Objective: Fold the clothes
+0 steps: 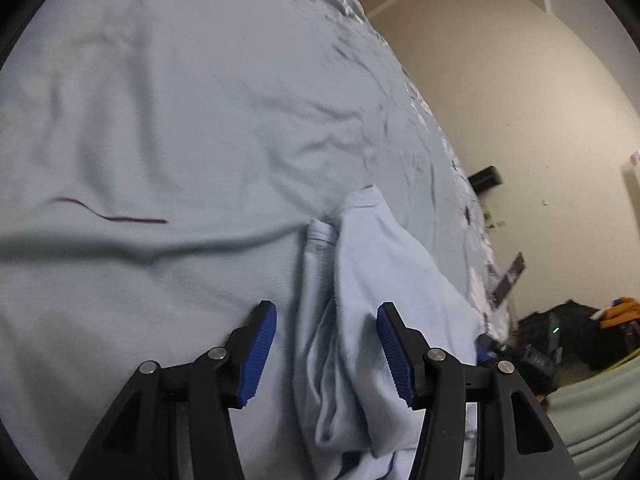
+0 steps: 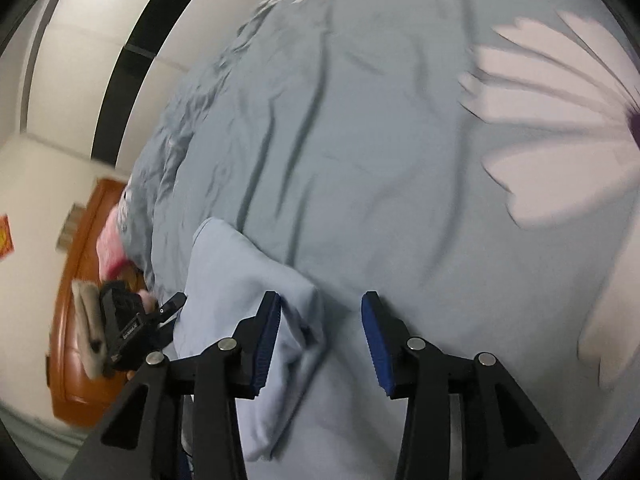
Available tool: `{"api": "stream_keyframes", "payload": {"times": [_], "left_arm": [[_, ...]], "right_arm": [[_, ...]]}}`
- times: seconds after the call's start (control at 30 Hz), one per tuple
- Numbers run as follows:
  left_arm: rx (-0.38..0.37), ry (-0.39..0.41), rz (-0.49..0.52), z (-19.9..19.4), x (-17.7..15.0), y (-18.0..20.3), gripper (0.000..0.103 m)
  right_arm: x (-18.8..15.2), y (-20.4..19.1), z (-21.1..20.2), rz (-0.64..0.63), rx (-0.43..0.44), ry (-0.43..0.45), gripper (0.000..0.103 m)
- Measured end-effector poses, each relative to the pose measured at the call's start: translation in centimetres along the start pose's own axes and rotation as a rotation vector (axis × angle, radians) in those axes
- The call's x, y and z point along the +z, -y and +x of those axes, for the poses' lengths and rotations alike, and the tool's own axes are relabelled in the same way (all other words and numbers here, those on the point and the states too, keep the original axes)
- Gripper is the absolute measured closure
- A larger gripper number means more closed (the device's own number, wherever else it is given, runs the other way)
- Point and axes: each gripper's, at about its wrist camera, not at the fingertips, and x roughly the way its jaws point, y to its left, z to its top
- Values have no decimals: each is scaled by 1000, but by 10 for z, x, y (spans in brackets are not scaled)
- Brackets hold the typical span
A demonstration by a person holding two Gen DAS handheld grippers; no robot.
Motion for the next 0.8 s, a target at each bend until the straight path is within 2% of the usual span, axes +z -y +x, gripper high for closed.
{"api": "stream_keyframes", "payload": {"times": [0.17,0.23,0.27,0.3,0.33,0.37,0.4,0.43,0.5,0.67,0.8], "left_arm": [[-68,-70,23,5,0,6,48],[-71,-82,18,7,-2,9,48],[-66,-74,9,7,-3,10,53],[-69,-64,-6,5,-6,11,63],[-71,-55,-21,4,-8,11,67],[-67,-43,-35,3,-11,12,72],[-52,-27,-48,1,-15,14,77],[-34,-9,-59,0,-18,17,78],[16,36,-72,-3,-23,25,83],[203,186,-112,-15,-36,69,86],[250,221,-161,-18,-36,102,87]], "right_arm": [[-26,-12,11,-8,33,6,56],[-37,-25,15,-40,-10,34,55],[-42,-26,14,-44,12,49,54],[-47,-24,13,-34,59,56,54],[-52,-23,11,-25,105,63,57],[-55,-20,12,-18,152,61,69],[-55,-14,13,-11,187,57,77],[-53,-6,14,1,215,50,95],[-43,9,15,12,316,21,97],[-22,9,13,-116,497,-55,98],[-2,27,10,-51,532,-107,98]]}}
